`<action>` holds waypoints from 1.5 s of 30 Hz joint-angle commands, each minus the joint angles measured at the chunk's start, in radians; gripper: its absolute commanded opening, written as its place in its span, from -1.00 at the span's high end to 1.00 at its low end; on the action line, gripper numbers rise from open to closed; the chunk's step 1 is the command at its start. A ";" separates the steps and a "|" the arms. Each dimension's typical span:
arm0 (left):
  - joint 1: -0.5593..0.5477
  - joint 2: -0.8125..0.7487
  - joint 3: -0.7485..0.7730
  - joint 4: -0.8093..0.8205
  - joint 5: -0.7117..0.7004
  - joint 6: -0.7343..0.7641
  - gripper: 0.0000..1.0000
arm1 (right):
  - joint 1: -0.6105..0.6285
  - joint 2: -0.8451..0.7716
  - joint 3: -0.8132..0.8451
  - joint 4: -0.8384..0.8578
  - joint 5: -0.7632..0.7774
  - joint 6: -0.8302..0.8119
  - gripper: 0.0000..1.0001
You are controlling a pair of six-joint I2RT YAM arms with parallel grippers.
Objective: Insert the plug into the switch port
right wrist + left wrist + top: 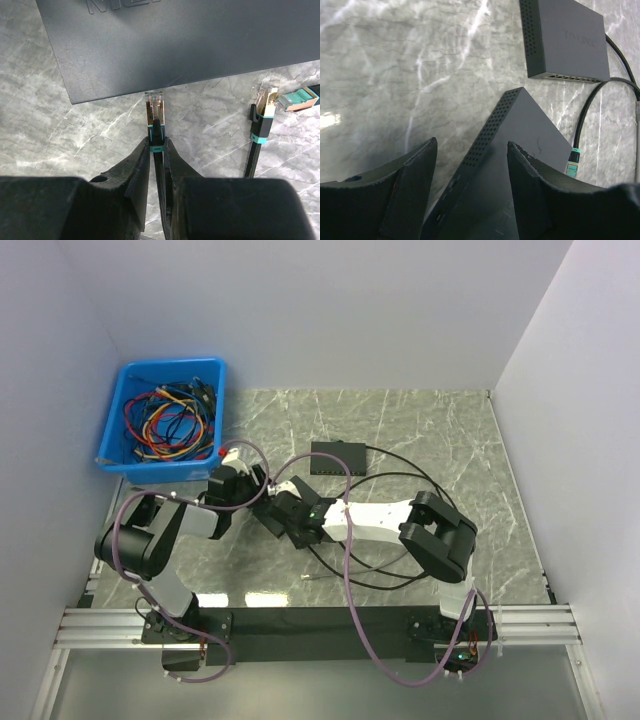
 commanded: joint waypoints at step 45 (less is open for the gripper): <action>-0.057 0.020 -0.016 0.011 0.037 0.013 -0.22 | -0.004 0.077 0.181 -0.105 -0.005 0.000 1.00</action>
